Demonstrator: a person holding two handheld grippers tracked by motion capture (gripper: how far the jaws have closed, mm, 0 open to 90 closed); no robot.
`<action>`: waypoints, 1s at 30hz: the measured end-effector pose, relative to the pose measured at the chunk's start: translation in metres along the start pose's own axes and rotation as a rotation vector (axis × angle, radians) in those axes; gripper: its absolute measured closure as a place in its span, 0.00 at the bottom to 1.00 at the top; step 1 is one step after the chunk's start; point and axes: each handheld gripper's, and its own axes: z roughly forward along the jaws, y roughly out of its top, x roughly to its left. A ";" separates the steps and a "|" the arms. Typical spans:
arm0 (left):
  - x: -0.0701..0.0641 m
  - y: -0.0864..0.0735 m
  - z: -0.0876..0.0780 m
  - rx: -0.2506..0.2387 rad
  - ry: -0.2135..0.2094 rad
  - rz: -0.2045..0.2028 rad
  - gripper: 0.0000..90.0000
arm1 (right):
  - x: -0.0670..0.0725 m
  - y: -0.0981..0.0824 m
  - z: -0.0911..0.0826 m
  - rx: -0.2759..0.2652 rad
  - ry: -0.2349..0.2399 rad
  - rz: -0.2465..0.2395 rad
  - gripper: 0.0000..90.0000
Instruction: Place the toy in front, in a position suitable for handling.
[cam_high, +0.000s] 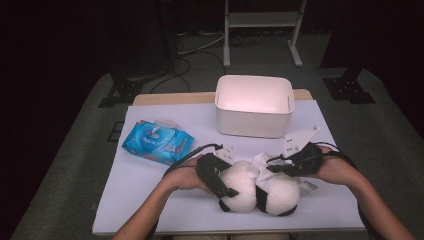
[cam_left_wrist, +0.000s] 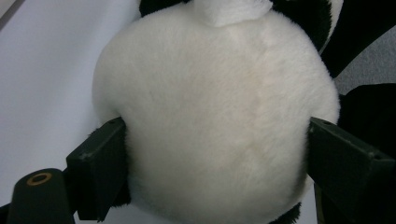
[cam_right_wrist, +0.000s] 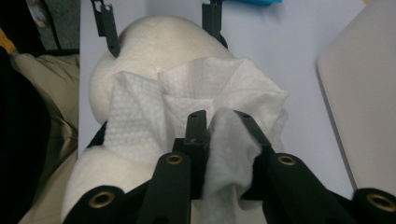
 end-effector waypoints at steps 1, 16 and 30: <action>0.000 0.000 0.000 -0.005 0.001 -0.002 0.14 | 0.000 0.001 0.003 0.008 0.001 -0.003 0.81; -0.004 -0.006 0.003 -0.014 0.008 0.007 0.14 | -0.010 0.018 0.047 0.100 0.125 0.065 0.66; -0.002 -0.005 0.003 -0.027 0.002 -0.003 0.14 | 0.009 0.040 0.051 0.050 0.111 -0.067 0.87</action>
